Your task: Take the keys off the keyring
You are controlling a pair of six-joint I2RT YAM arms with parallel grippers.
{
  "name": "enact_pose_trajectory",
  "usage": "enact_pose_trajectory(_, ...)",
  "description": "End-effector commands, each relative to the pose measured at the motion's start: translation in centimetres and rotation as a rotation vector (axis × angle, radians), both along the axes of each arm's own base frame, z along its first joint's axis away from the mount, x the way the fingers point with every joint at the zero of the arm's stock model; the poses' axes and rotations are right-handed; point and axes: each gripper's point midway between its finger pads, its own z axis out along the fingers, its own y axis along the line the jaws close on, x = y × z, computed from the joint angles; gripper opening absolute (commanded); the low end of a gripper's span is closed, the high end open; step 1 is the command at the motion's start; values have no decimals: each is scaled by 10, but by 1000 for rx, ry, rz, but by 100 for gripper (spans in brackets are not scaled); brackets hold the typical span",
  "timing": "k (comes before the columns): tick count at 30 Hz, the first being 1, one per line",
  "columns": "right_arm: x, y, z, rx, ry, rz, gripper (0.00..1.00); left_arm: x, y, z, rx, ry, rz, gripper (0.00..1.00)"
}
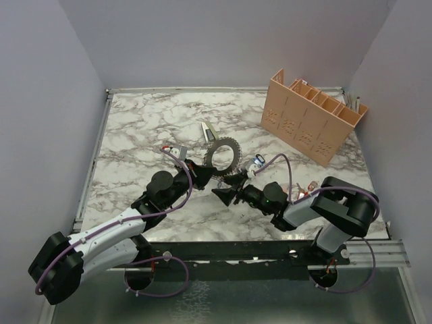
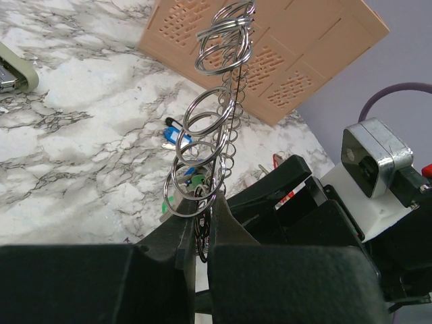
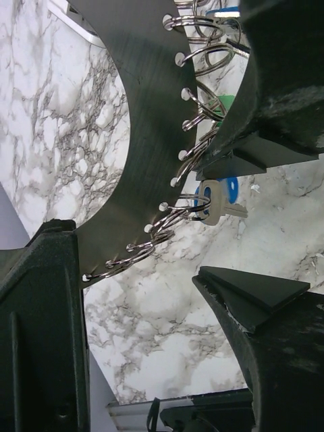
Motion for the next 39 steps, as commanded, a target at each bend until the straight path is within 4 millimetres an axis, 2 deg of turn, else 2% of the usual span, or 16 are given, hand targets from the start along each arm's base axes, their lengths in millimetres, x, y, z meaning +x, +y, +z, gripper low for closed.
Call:
enact_pose_trajectory(1, 5, 3, 17, 70, -44, -26, 61, -2, -1, 19, -63, -42, -13, 0)
enact_pose_trajectory(20, 14, 14, 7, 99, -29, -33, 57, -4, 1, 23, -89, -44, -12, 0)
enact_pose_trajectory(29, 15, 17, 0, 113, -8, -34, 50, -5, 1, 23, -94, -43, -13, 0)
enact_pose_trajectory(39, 7, 15, -3, 134, 6, -5, 37, -3, 3, 23, -93, -44, 1, 0)
